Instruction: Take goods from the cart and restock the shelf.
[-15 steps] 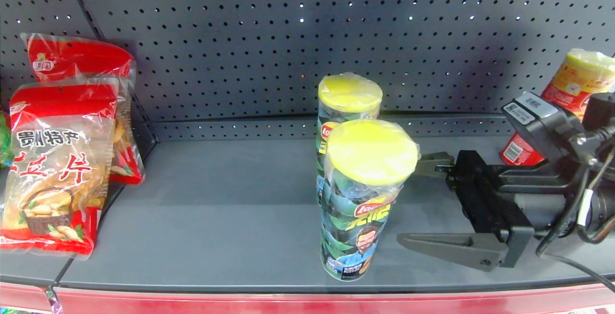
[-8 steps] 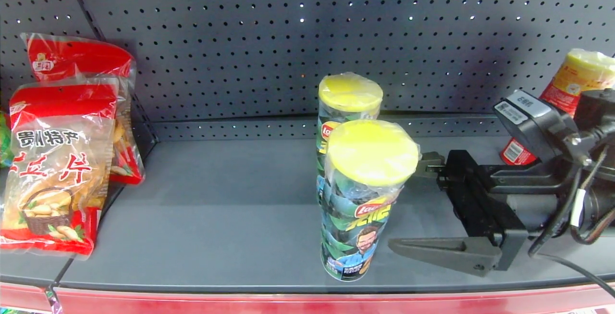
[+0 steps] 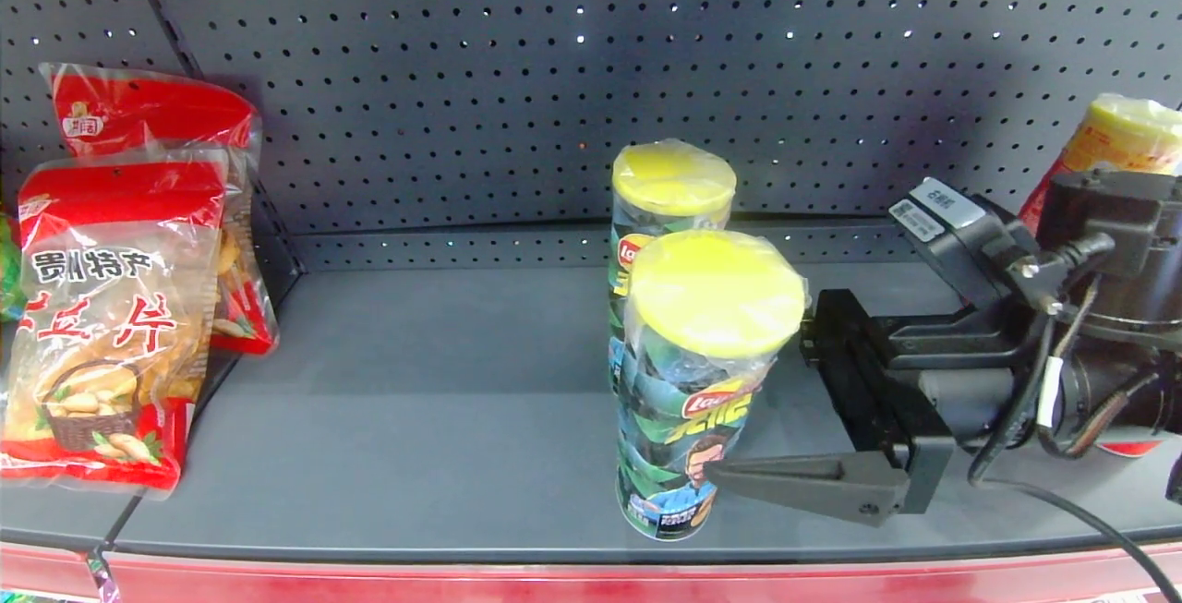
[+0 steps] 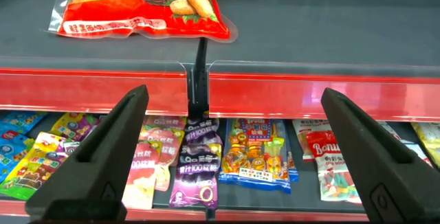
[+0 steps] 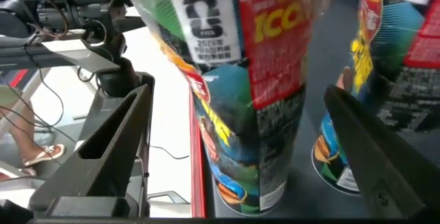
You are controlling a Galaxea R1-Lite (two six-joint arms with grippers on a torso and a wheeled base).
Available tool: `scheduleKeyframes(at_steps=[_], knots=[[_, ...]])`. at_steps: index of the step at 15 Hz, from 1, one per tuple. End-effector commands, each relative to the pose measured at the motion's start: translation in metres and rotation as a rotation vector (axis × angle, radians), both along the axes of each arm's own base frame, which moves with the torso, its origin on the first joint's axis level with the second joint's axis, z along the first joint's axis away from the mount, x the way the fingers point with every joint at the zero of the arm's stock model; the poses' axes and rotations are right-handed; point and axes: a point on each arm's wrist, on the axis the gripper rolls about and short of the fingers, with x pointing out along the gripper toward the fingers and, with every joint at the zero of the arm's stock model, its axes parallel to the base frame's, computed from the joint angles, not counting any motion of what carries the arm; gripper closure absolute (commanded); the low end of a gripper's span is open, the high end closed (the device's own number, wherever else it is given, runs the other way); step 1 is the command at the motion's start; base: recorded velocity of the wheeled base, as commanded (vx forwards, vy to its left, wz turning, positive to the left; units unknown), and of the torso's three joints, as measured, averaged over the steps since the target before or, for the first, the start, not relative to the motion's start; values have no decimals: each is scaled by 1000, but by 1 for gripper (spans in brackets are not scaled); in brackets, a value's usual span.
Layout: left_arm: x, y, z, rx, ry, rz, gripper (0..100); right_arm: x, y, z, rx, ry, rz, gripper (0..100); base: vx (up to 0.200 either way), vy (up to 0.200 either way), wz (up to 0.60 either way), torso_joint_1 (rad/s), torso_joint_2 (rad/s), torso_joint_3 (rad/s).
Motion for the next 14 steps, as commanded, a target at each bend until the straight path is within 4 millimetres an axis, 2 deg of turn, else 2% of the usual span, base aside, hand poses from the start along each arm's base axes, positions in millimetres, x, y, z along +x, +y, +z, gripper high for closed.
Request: scheduleKeyframes(at_steps=[1,5,6,13,14], knots=[[0,0,0,0,0,1,0,5,5,-3,-6,6,6,0,0,0,0,0,0,0],[0,0,0,0,0,1,0,5,12,-6,-11,0,18,0,0,0,0,0,0,0],[0,0,0,0,0,1,0,6,13,-5,-6,-16,19,100,0,0,0,0,0,0],[0,0,0,0,0,1,0,1,8,-3,-2,-18,12,100,0,0,0,0,0,0],[0,0,0,0,0,1,0,-5,1,-3,-1,-20,4,100,0,0,0,0,0,0]])
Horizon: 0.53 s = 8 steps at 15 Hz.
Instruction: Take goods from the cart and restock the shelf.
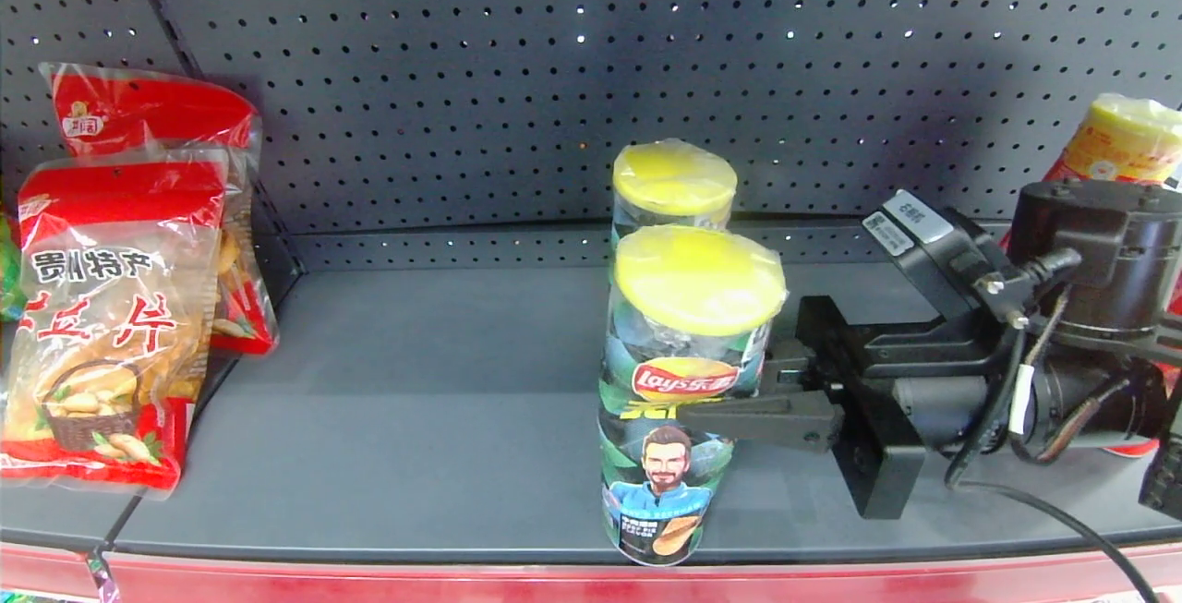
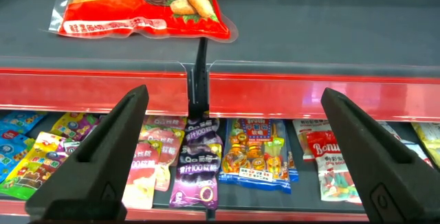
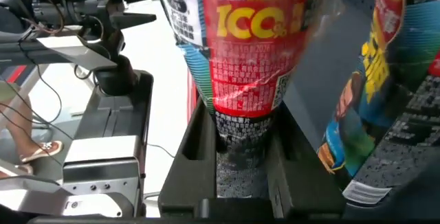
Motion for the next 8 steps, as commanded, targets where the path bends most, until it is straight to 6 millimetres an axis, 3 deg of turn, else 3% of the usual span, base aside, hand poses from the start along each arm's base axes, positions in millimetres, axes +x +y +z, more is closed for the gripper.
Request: scheduleKeyframes(at_steps=[1,8], knots=[[0,0,0,0,0,1,0,-8,-9,3,7,-9,-8,100,0,0,0,0,0,0],[0,0,0,0,0,1,0,-14,-17,3,10,-10,-11,100,0,0,0,0,0,0]])
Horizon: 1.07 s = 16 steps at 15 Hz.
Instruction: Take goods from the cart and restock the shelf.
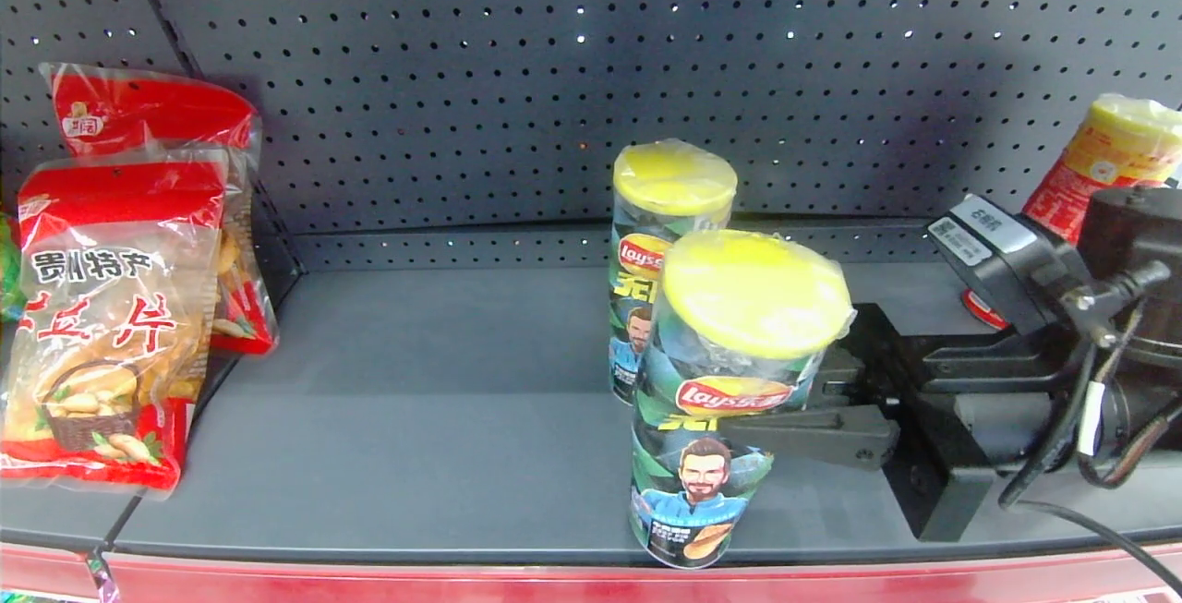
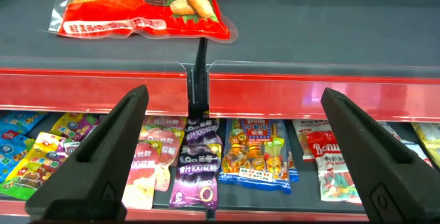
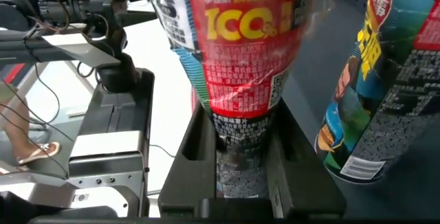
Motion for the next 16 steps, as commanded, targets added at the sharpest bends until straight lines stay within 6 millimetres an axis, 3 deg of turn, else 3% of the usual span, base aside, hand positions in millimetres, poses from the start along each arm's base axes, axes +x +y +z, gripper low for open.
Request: scheduleKeyframes(at_steps=[1,8,12,16], knots=[[0,0,0,0,1,1,0,-2,-1,1,2,-2,4,100,0,0,0,0,0,0],[0,0,0,0,2,1,0,-1,-1,-4,-8,15,3,100,0,0,0,0,0,0],[0,0,0,0,1,1,0,15,5,5,9,1,-14,100,0,0,0,0,0,0],[0,0,0,0,1,1,0,11,3,0,4,13,8,100,0,0,0,0,0,0]])
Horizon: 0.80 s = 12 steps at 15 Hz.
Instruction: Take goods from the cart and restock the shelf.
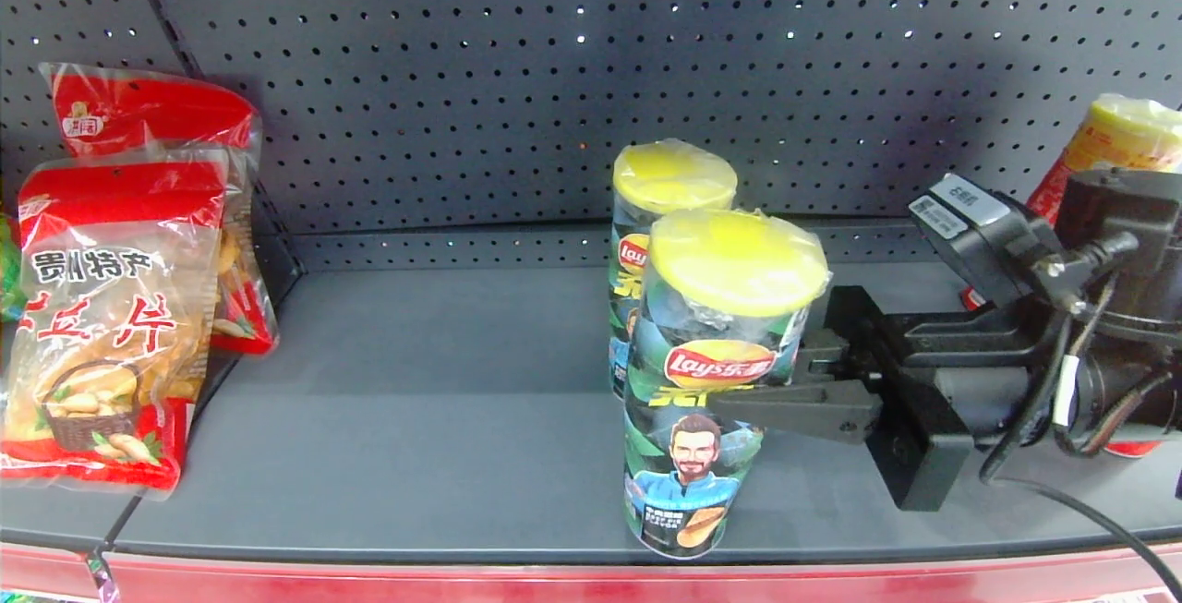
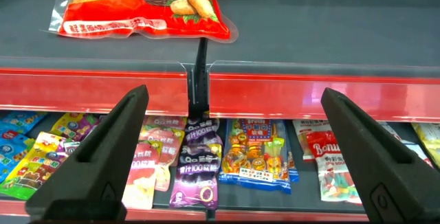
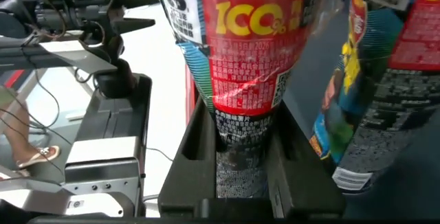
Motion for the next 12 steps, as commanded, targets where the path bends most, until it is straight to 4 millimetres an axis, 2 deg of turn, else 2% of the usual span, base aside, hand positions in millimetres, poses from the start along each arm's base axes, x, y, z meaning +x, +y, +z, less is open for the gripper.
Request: scheduleKeyframes(at_steps=[1,9,12], knots=[[0,0,0,0,1,1,0,0,-1,-4,-6,9,2,100,0,0,0,0,0,0],[0,0,0,0,1,1,0,2,0,-4,-7,9,2,100,0,0,0,0,0,0],[0,0,0,0,1,1,0,9,4,-1,-1,1,-2,100,0,0,0,0,0,0]])
